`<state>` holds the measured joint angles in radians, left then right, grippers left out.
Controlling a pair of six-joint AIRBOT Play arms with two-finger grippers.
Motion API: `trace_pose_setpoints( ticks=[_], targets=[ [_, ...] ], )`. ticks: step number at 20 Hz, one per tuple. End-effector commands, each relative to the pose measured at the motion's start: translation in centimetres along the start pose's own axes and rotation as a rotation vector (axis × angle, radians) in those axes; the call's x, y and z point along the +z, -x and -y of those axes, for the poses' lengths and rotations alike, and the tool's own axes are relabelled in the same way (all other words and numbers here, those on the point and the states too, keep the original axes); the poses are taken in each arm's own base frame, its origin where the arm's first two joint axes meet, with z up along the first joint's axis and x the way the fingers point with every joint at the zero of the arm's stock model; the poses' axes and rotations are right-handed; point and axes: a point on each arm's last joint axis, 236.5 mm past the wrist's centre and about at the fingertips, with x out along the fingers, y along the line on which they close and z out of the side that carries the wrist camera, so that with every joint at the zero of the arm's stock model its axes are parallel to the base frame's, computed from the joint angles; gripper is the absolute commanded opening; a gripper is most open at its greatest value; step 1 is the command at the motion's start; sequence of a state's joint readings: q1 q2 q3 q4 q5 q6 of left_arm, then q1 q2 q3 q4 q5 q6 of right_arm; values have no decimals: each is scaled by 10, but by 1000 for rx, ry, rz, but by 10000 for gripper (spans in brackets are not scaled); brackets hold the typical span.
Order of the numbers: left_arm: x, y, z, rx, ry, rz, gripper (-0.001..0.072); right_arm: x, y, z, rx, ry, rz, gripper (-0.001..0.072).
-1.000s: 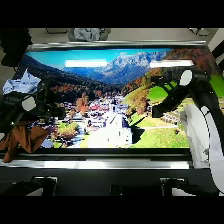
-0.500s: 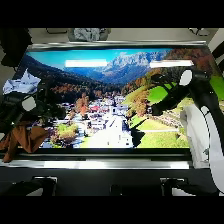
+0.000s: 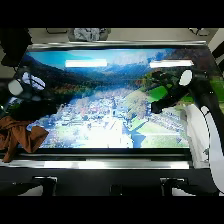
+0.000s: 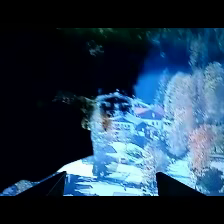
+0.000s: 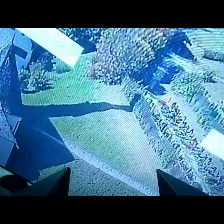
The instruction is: Fold the shirts.
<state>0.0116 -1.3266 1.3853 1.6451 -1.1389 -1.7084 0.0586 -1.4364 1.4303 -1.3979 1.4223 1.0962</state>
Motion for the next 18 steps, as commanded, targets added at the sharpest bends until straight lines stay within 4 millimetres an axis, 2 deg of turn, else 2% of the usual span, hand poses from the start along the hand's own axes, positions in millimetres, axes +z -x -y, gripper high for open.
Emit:
trace_pose_setpoints(
  ticks=[1,2,4,5,7,10,14,16,17,18],
  targets=[
    [30,-3,-91,102,177,-52,720,3,0,1,-5,1,11,629],
    [26,-9,-116,128,227,-100,720,3,0,1,-5,1,11,629],
    [11,-25,-151,158,300,-180,720,3,0,1,-5,1,11,629],
    [4,-33,-162,166,321,-205,720,3,0,1,-4,1,12,629],
    [-5,-52,-171,170,333,-242,720,3,0,0,-3,0,12,629],
    [-13,-84,-167,150,275,-290,720,3,0,0,-2,-27,12,629],
    [-37,-127,-140,26,236,-400,720,3,0,0,-2,-45,12,629],
    [-47,-145,-135,4,246,-433,719,1,0,-1,1,-46,6,629],
    [-52,-152,-134,0,249,-450,691,-1,0,-2,5,-50,-3,629],
    [-56,-157,-134,-2,250,-466,495,-3,0,-3,11,-50,-15,629]
  ],
)
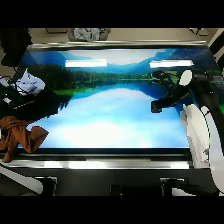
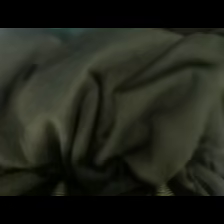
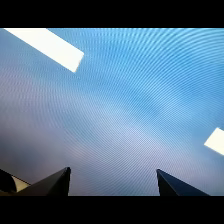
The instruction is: Fold the shirts.
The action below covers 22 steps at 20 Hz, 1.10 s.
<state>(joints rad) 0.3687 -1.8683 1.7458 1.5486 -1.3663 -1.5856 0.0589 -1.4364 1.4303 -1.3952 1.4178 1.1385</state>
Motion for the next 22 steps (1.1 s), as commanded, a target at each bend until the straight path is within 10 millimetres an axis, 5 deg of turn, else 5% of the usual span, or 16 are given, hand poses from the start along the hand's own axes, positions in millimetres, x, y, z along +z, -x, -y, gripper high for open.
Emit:
trace_pose_setpoints(
  ticks=[1,2,5,7,10,12,14,17,19,22],
  targets=[
    [-8,-29,7,-33,-8,-68,225,-7,0,-4,14,-10,-28,629],
    [-9,-29,7,-34,-14,-70,35,-8,0,-4,17,-10,-36,629],
    [2,-1,17,-51,0,4,30,-10,0,-5,19,-9,-41,629],
    [22,55,45,-109,-38,169,30,-7,2,-3,8,-3,-30,629],
    [26,187,102,-189,-141,486,29,10,24,8,-67,21,74,629],
    [-4,281,143,-247,-242,687,29,22,55,17,-146,43,160,628],
    [-54,362,181,-331,-347,851,29,29,94,19,-214,86,243,628],
    [-145,451,235,-519,-527,1027,29,29,149,8,-275,107,377,628],
    [-184,466,259,-601,-622,1032,29,19,179,-2,-299,116,434,628],
    [-217,437,298,-658,-733,925,30,-5,210,-19,-312,126,466,628]
  ],
)
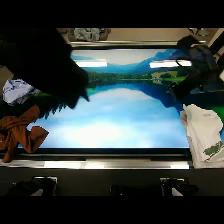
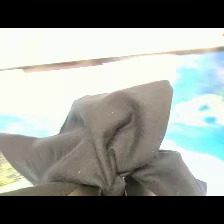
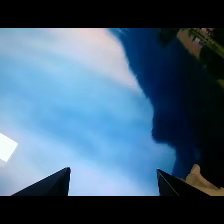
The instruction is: Fold the shirts.
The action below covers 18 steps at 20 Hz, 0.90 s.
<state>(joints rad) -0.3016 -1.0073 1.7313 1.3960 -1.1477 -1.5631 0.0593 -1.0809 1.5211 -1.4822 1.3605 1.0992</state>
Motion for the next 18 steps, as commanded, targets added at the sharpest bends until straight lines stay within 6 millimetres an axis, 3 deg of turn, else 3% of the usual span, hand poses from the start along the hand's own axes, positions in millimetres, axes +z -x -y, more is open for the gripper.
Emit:
trace_pose_setpoints(
  ticks=[1,2,4,6,8,10,11,12,13,14,16,17,18],
  targets=[
    [-30,-8,62,-150,-38,-66,30,-8,51,-8,-26,15,47,628],
    [-58,-27,71,-169,-33,-144,30,-13,58,-11,-23,16,40,628],
    [-132,-62,80,-185,-45,-332,31,-26,66,-19,-2,13,0,628],
    [-225,-88,76,-166,-33,-553,31,-44,64,-27,36,1,-78,628],
    [-308,-102,66,-128,40,-722,31,-53,53,-31,64,-2,-132,628],
    [-361,-106,56,-99,58,-842,32,-58,30,-31,83,-8,-172,628],
    [-370,-104,50,-85,64,-888,64,-61,16,-31,93,-11,-192,628],
    [-367,-102,44,-74,74,-904,237,-62,2,-31,103,-15,-210,629],
    [-350,-100,34,-59,88,-888,589,-62,-11,-32,122,-20,-227,630],
    [-328,-99,19,-43,75,-857,716,-61,-23,-35,146,-25,-238,631],
    [-275,-90,-25,18,41,-763,718,-55,-47,-45,213,-45,-241,631],
    [-255,-82,-51,59,54,-719,718,-52,-58,-53,256,-50,-242,632],
    [-247,-72,-77,113,101,-696,718,-50,-68,-60,297,-56,-246,632]
  ],
)
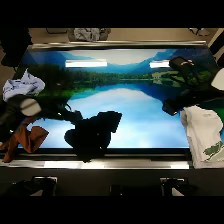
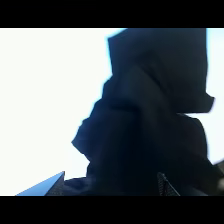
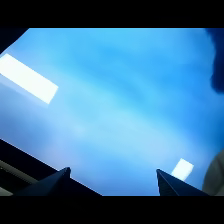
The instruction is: Fold the shirts.
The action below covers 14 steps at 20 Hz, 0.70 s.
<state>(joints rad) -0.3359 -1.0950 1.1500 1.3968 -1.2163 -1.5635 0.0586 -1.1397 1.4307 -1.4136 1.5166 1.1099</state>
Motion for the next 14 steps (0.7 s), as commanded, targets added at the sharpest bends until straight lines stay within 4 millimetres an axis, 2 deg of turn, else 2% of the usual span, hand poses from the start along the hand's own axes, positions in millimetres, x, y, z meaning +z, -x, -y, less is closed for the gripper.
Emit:
trace_pose_setpoints(
  ticks=[1,2,3,6,7,8,9,12,14],
  targets=[
    [0,44,-77,103,115,25,718,15,-41,-18,144,-8,-16,632],
    [-18,42,-90,97,181,-19,718,16,-51,-21,175,-10,-31,632],
    [-43,33,-93,56,237,-80,717,15,-62,-23,200,-8,-51,632],
    [-112,-5,-59,-145,335,-204,717,10,-95,-25,261,-21,-119,633],
    [-138,-18,-46,-188,367,-251,717,9,-104,-29,291,-19,-132,655],
    [-159,-27,-34,-226,397,-284,717,11,-113,-36,338,-8,-134,707],
    [-176,-36,-25,-251,424,-304,717,13,-120,-44,386,-10,-132,710],
    [-206,-54,-11,-270,459,-310,717,18,-140,-59,489,-40,-136,710],
    [-210,-67,0,-307,498,-296,717,18,-152,-60,505,-58,-144,710]
  ],
)
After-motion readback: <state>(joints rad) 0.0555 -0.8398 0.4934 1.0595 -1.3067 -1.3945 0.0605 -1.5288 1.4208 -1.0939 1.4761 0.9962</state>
